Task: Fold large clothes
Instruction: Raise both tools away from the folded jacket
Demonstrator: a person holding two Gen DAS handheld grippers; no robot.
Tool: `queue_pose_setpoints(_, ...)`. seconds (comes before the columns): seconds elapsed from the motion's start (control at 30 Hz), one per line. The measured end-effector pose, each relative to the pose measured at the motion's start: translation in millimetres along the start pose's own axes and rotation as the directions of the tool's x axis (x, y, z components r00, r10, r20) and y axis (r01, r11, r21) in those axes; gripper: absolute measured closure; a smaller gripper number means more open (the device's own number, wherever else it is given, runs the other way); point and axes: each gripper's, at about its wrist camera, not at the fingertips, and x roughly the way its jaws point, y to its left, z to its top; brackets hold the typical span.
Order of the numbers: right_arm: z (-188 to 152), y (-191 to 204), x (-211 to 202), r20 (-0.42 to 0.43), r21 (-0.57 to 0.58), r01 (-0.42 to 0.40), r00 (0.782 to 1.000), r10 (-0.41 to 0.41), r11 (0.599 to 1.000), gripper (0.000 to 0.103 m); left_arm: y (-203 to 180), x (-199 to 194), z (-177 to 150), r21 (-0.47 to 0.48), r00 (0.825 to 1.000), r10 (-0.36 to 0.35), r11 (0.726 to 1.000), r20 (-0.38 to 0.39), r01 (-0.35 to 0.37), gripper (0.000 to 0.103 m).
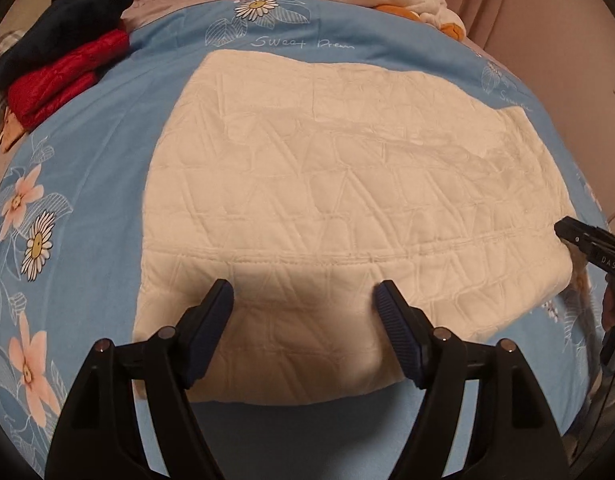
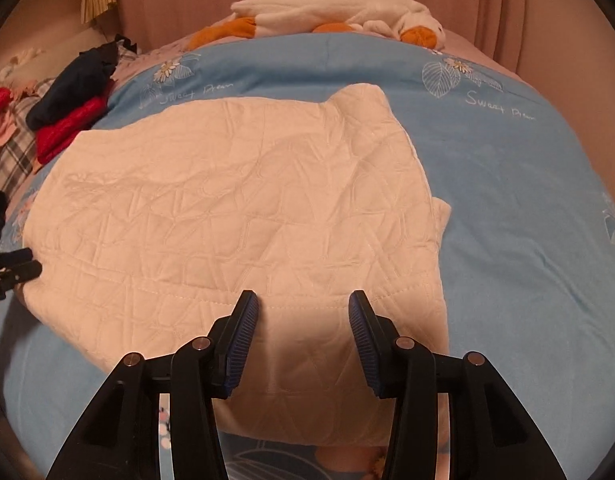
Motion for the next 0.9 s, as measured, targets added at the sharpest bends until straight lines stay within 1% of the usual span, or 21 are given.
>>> queue_pose_setpoints(0.03, 1, 1, -6, -0.001, 0.012, 0.006, 1.000, -0.006, 1.000, 0.057, 0, -4, -1, -0.006, 1.000, 0.005, 1.000, 0.003, -0.005, 0.029)
queue_pose_setpoints(0.13, -10, 6, -31, 0.053, 0.029, -0.025, 0.998, 0.023, 0.999, 0.056, -2, -14, -11, 0.008, 0.999, 0.026, 1.000, 0.023, -0.026, 0.028)
queue_pose_setpoints(0.17, -14, 5, -33, 0.055, 0.034, -0.021, 0.998, 0.019, 0.999, 0.052, -1, -13, -14, 0.010, 0.999, 0.031, 0.999, 0.021, -0.031, 0.028)
queue_pose_setpoints(0.23, -23, 3, -23, 0.031, 0.045, -0.009, 0.999, 0.007, 0.999, 0.051, 2, -10, -21, -0.009, 1.000, 0.018, 1.000, 0.017, -0.018, 0.028)
queue_pose_setpoints(0.3, -29, 3, -12, 0.017, 0.052, -0.010, 1.000, 0.009, 0.999, 0.051, 4, -11, -23, -0.029, 0.999, 0.014, 0.999, 0.031, -0.013, 0.028)
queue_pose_setpoints(0.4, -24, 8, -12, 0.018, 0.046, 0.017, 1.000, -0.017, 0.999, 0.050, 5, -19, -24, -0.046, 0.999, 0.018, 0.999, 0.038, -0.016, 0.028)
queue_pose_setpoints(0.43, -22, 9, -14, 0.018, 0.053, 0.010, 1.000, -0.011, 0.999, 0.049, 6, -23, -25, -0.056, 0.999, 0.014, 0.998, 0.041, -0.012, 0.028)
queue_pose_setpoints(0.53, -21, 10, -24, 0.029, 0.080, -0.044, 0.999, 0.042, 0.996, 0.049, 9, -35, -30, -0.079, 0.999, 0.010, 0.997, 0.049, -0.006, 0.028)
queue_pose_setpoints(0.63, -24, 14, -33, 0.043, 0.095, -0.058, 0.998, 0.054, 0.994, 0.049, 12, -45, -35, -0.100, 0.998, 0.008, 0.995, 0.057, -0.002, 0.028)
queue_pose_setpoints(0.73, -28, 18, -41, 0.062, 0.115, -0.094, 0.994, 0.087, 0.989, 0.049, 17, -51, -42, -0.139, 0.999, -0.001, 0.990, 0.052, 0.008, 0.026)
queue_pose_setpoints(0.8, -30, 20, -47, 0.077, 0.130, -0.123, 0.991, 0.113, 0.984, 0.048, 25, -55, -48, -0.210, 0.997, -0.065, 0.975, 0.048, 0.074, 0.024)
queue_pose_setpoints(0.83, -30, 22, -49, 0.085, 0.132, -0.137, 0.988, 0.126, 0.982, 0.045, 29, -56, -51, -0.245, 0.995, -0.091, 0.964, 0.050, 0.101, 0.019)
queue_pose_setpoints(0.87, -29, 25, -51, 0.093, 0.131, -0.143, 0.987, 0.131, 0.981, 0.045, 37, -56, -55, -0.308, 0.988, -0.142, 0.939, 0.055, 0.152, 0.017)
queue_pose_setpoints(0.9, -29, 28, -53, 0.100, 0.127, -0.147, 0.986, 0.135, 0.981, 0.044, 45, -54, -60, -0.371, 0.978, -0.199, 0.905, 0.066, 0.209, 0.017)
